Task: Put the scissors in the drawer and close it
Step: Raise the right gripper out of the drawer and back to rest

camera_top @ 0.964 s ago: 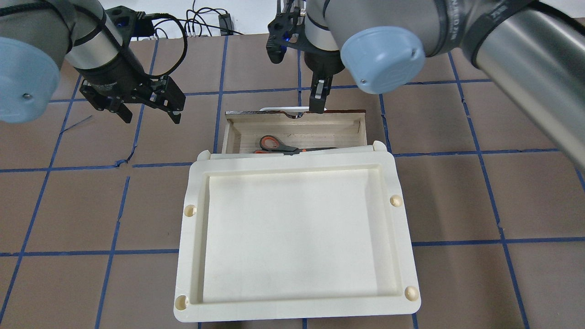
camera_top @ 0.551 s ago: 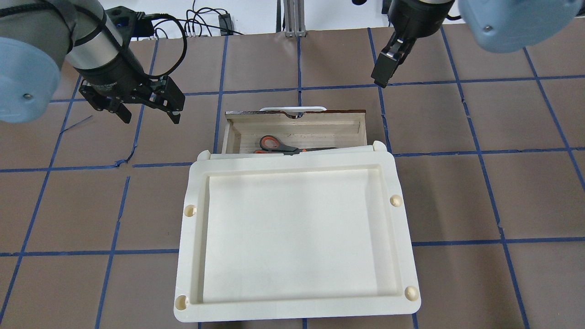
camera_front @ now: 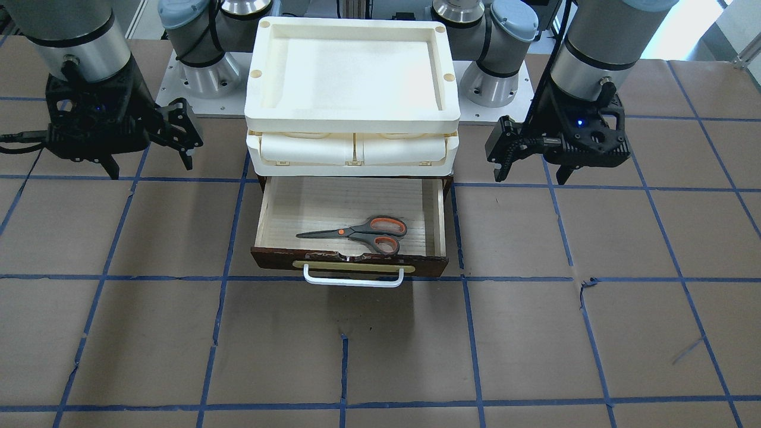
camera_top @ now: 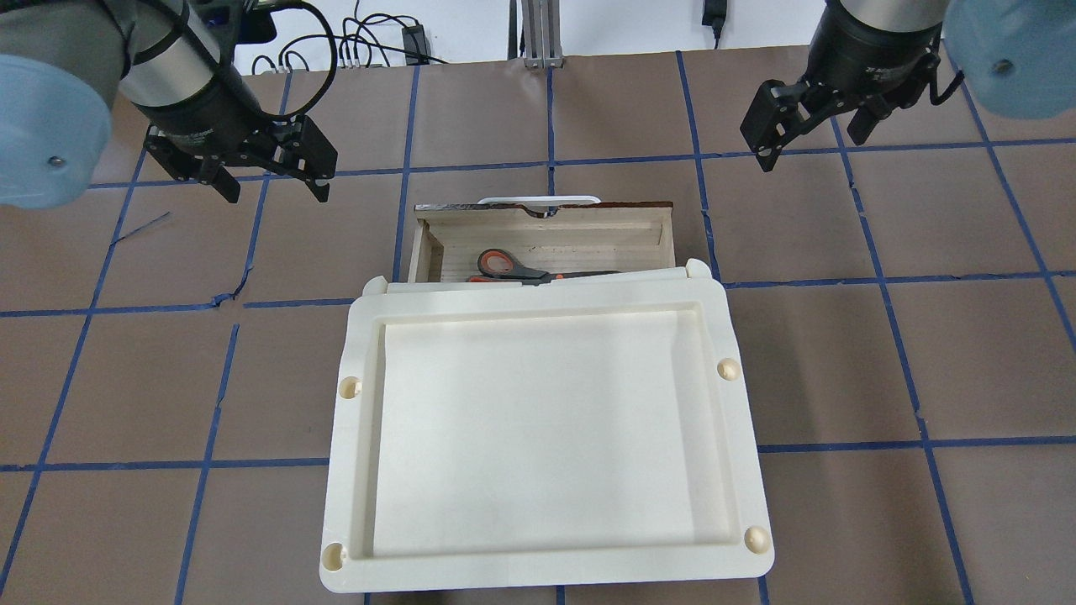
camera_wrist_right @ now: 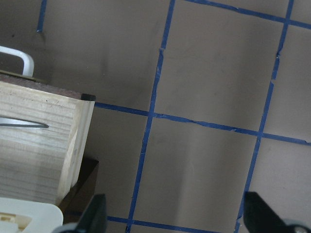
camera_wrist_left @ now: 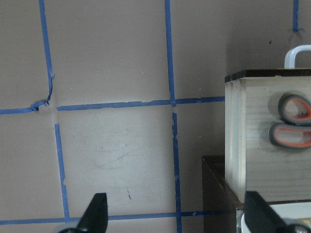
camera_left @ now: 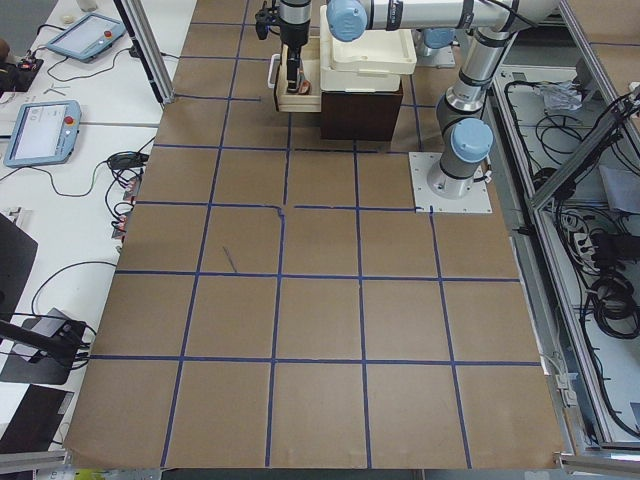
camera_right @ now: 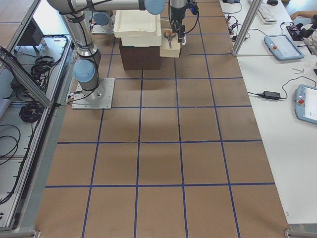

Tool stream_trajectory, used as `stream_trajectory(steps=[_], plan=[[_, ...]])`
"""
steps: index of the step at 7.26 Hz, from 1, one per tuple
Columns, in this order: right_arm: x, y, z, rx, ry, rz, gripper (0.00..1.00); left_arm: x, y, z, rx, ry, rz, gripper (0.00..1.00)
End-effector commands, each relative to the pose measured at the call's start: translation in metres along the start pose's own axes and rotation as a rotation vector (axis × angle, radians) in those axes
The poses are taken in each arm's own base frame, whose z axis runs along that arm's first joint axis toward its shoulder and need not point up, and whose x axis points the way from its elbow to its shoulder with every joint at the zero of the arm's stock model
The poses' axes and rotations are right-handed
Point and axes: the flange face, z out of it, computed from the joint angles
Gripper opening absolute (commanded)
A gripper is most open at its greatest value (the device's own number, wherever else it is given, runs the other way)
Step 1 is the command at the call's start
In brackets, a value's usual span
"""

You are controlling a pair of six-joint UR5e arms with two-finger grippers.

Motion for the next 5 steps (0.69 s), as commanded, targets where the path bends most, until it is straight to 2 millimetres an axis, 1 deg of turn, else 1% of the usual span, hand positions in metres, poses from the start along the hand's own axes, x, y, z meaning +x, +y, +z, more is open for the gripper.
stream_trajectory(steps=[1,2,3,4,5], plan=[[-0.007,0.002,0.001,0.004,-0.066,0.242,1.0,-0.002,-0.042,0.032,0.067,0.0,0.02,1.0],[-0.015,0.001,-0.002,0.009,-0.065,0.248,1.0,0.003,-0.064,0.047,0.062,0.002,0.019,1.0],[-0.025,0.001,-0.012,-0.039,-0.059,0.265,1.0,0.005,-0.088,0.049,0.074,0.019,0.01,1.0],[-0.023,-0.009,-0.015,-0.047,-0.031,0.258,1.0,0.014,-0.11,0.061,0.069,0.116,-0.048,1.0],[-0.025,-0.007,-0.015,-0.051,-0.04,0.263,1.0,0.02,-0.128,0.087,0.063,0.158,-0.051,1.0]])
